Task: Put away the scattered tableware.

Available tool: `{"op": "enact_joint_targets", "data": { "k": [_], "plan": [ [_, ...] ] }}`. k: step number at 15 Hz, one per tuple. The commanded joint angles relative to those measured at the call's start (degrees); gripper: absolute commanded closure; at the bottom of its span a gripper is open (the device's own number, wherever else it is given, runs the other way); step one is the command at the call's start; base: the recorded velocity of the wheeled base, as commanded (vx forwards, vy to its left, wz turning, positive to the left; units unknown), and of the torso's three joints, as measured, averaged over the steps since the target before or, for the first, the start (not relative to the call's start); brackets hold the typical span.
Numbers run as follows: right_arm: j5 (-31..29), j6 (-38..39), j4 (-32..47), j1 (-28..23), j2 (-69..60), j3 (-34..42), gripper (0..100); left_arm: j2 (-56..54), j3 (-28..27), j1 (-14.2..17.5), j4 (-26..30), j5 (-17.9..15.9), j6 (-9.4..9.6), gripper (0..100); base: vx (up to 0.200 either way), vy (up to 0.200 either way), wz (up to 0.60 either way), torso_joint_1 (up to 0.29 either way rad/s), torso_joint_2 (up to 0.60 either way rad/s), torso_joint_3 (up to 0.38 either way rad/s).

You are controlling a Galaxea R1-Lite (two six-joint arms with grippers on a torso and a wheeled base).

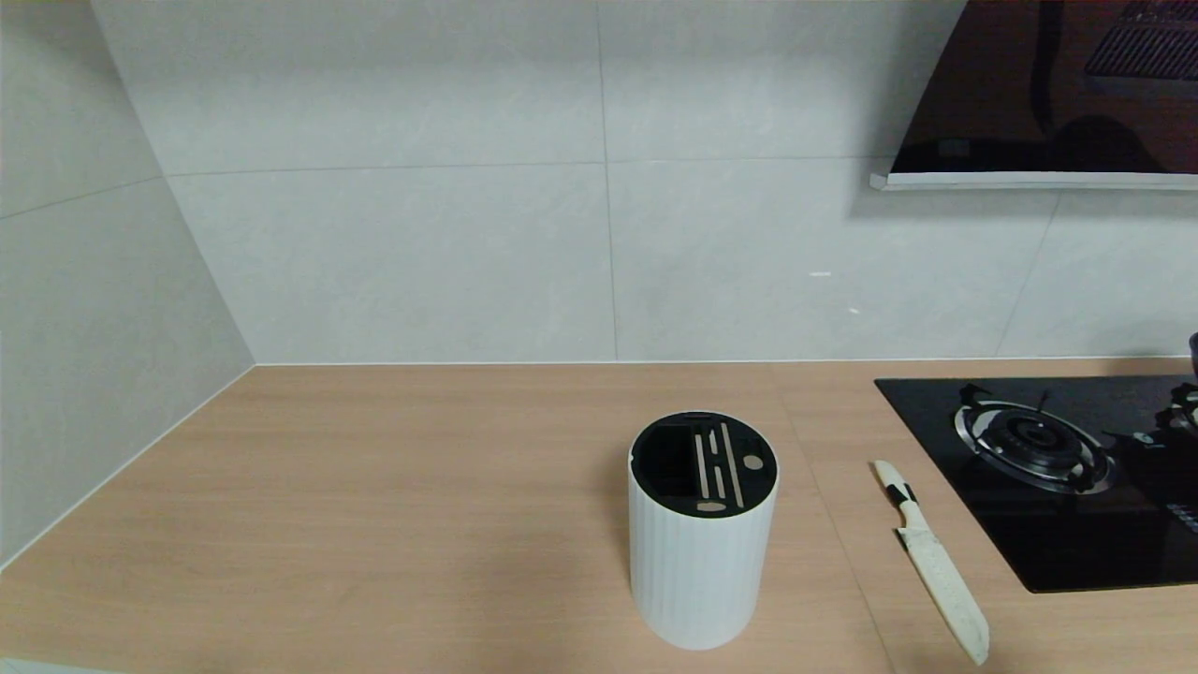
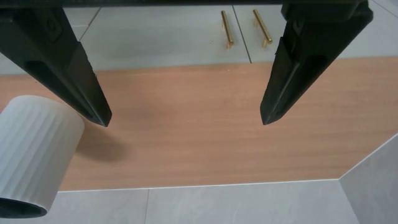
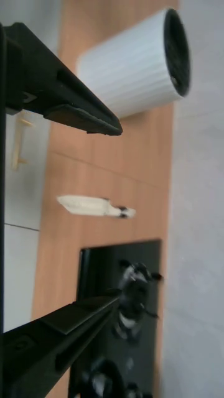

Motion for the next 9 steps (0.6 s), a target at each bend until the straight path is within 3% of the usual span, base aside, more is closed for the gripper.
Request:
{"op": "enact_joint_targets", "data": {
  "k": [1, 3, 4, 6, 9],
  "plan": [
    [0.3, 0.0, -0.4, 4.3, 19.5, -4.3, 0, 0.0, 0.0, 0.0, 0.0, 0.0, 0.00, 0, 0.000, 0.000, 0.00, 0.000, 0.00, 0.000],
    [0.1, 0.1, -3.0, 7.0, 32.8, -6.5, 0, 0.0, 0.0, 0.0, 0.0, 0.0, 0.00, 0, 0.000, 0.000, 0.00, 0.000, 0.00, 0.000],
    [0.1, 0.1, -3.2, 7.0, 33.2, -6.5, 0, 0.0, 0.0, 0.0, 0.0, 0.0, 0.00, 0, 0.000, 0.000, 0.00, 0.000, 0.00, 0.000],
    [0.1, 0.0, -11.4, 7.0, 48.8, -6.7, 0, 0.0, 0.0, 0.0, 0.0, 0.0, 0.00, 0, 0.000, 0.000, 0.00, 0.000, 0.00, 0.000],
    [0.0, 0.1, -18.9, 7.0, 60.2, -6.7, 0, 0.0, 0.0, 0.0, 0.0, 0.0, 0.00, 0, 0.000, 0.000, 0.00, 0.000, 0.00, 0.000]
  ]
}}
